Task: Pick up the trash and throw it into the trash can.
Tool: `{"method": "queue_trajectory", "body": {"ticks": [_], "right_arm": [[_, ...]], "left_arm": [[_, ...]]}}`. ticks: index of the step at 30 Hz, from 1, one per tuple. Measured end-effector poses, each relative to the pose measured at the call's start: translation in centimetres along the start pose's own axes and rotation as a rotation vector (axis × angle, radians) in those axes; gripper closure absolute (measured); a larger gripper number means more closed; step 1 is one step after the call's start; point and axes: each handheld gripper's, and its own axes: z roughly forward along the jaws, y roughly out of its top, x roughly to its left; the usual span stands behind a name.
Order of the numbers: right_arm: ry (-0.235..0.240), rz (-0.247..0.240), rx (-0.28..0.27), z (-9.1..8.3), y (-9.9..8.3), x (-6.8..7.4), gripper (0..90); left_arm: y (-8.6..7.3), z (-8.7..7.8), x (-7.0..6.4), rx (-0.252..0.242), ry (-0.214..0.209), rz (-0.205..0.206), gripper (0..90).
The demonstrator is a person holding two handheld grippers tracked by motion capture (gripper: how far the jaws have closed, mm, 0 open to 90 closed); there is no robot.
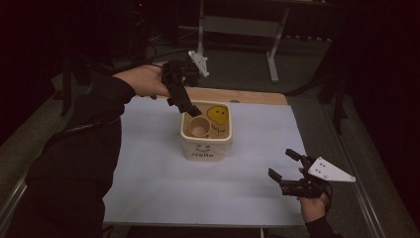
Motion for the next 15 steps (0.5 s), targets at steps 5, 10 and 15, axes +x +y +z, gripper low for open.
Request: {"method": "queue_trajectory", "body": {"ticks": [5,10,15], "right_arm": [[0.0,-0.001,-0.002,0.0,0.1,0.1,10.3],[0.002,-0.004,0.004,0.1,0.1,0.1,10.3],[0.0,-0.004,0.006,0.2,0.1,0.1,10.3]], "left_arm": [[-2.0,0.1,-0.5,0.015,-0.007,-0.031,0.7],[-3.9,-0.1,-0.8,-0.015,-0.004,-0.052,0.7],[-5.2,-0.4,-1.3,-0.031,-0.004,-0.067,0.7]]}}
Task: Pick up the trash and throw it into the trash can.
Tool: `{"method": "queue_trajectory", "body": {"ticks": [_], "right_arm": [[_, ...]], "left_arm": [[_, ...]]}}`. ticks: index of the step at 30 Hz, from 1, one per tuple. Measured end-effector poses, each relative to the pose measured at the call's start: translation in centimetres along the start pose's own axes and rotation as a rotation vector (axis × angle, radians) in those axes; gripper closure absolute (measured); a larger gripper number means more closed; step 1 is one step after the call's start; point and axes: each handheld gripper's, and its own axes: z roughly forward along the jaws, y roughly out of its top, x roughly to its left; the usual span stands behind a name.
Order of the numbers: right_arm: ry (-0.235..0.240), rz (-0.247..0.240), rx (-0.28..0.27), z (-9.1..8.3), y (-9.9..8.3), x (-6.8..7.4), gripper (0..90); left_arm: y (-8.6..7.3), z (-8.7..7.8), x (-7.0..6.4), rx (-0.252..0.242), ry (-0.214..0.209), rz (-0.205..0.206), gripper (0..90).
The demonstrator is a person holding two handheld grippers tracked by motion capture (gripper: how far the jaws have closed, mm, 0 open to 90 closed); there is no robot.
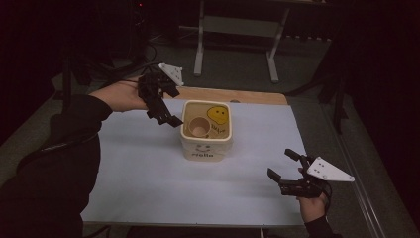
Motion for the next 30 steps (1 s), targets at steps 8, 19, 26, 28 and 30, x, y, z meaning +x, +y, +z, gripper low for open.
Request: {"method": "queue_trajectory", "body": {"ticks": [8,19,26,28,30], "right_arm": [[-0.001,0.001,0.004,0.0,0.0,0.1,10.3],[-0.003,0.001,0.006,0.1,0.0,0.1,10.3],[-0.005,-0.002,0.009,0.1,0.0,0.1,10.3],[-0.005,-0.002,0.01,0.2,0.0,0.1,10.3],[-0.005,-0.003,0.01,0.2,0.0,0.1,10.3]], "left_arm": [[-2.4,-0.3,-0.8,-0.013,-0.004,-0.035,0.7],[-6.0,0.2,-2.3,-0.011,-0.004,-0.082,0.7],[-8.3,0.5,-3.3,-0.051,-0.016,-0.116,0.7],[-8.9,0.6,-3.6,-0.066,-0.017,-0.122,0.7],[-9.5,0.8,-3.9,-0.08,-0.02,-0.132,0.7]]}}
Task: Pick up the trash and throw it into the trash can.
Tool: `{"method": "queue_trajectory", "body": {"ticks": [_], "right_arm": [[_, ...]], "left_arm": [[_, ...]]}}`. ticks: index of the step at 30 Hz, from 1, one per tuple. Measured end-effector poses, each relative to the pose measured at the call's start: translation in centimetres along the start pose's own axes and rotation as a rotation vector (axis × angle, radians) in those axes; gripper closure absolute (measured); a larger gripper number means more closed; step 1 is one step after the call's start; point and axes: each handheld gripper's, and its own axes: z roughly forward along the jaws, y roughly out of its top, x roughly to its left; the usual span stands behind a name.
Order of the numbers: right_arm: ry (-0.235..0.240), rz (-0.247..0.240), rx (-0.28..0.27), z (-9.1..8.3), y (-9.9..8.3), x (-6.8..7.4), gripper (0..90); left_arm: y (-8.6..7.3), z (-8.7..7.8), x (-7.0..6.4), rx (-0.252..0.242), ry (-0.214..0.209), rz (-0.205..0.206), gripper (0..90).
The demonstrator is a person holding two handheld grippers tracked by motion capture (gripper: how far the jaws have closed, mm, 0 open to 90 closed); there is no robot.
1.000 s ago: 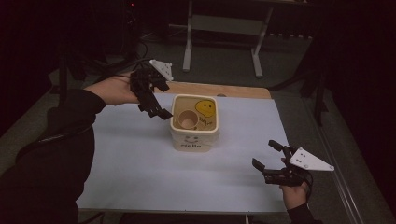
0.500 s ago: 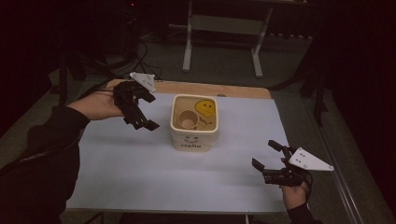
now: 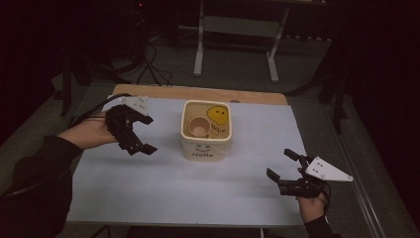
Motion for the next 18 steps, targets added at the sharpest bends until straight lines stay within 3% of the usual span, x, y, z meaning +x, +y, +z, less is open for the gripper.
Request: {"method": "queue_trajectory", "body": {"ticks": [11,18], "right_arm": [[0.001,-0.002,0.003,0.1,0.0,0.0,10.3],[0.0,-0.001,0.003,0.0,0.0,0.0,10.3]], "left_arm": [[-3.4,2.0,-1.5,-0.038,-0.037,-0.029,0.7],[-4.8,3.0,-2.6,-0.063,-0.026,-0.037,0.7]]}}
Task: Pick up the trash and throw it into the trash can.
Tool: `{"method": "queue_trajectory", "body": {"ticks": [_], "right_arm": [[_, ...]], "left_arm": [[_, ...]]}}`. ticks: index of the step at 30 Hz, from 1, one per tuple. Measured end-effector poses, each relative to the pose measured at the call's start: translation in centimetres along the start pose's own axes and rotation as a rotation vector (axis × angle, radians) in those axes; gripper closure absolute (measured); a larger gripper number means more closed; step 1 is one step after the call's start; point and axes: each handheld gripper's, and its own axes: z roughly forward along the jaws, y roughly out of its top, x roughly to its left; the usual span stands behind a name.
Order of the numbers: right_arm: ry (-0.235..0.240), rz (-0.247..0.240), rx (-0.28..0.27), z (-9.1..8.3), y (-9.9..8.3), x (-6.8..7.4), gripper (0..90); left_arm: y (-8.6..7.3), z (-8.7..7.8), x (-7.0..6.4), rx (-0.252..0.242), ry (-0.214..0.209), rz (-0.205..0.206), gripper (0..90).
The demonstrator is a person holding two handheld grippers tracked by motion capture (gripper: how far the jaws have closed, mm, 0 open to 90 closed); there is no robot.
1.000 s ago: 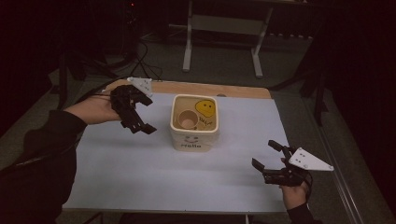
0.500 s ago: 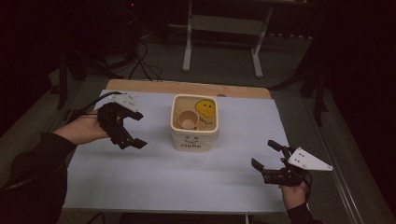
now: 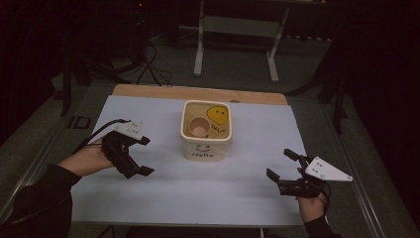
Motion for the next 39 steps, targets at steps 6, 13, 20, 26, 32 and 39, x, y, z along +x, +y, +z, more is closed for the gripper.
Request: {"method": "queue_trajectory", "body": {"ticks": [6,13,20,26,32,39], "right_arm": [[0.001,-0.001,0.0,0.0,0.0,0.0,10.3],[0.002,0.001,0.003,0.0,0.0,0.0,10.3],[0.001,-0.002,0.004,0.0,0.0,0.1,10.3],[0.0,-0.003,0.004,0.0,0.0,0.1,10.3],[-0.001,-0.004,0.004,0.0,0.0,0.1,10.3],[0.0,-0.007,0.008,0.1,0.0,0.1,10.3]], "left_arm": [[-1.7,1.1,-1.1,-0.024,0.0,-0.027,0.7],[-3.5,2.7,-2.9,-0.03,-0.02,-0.025,0.7],[-4.8,3.6,-3.9,-0.054,-0.03,-0.035,0.7],[-6.0,4.3,-4.7,-0.064,-0.032,-0.05,0.7],[-7.1,4.5,-5.4,-0.079,-0.019,-0.062,0.7],[-8.2,4.6,-5.7,-0.116,-0.021,-0.075,0.7]]}}
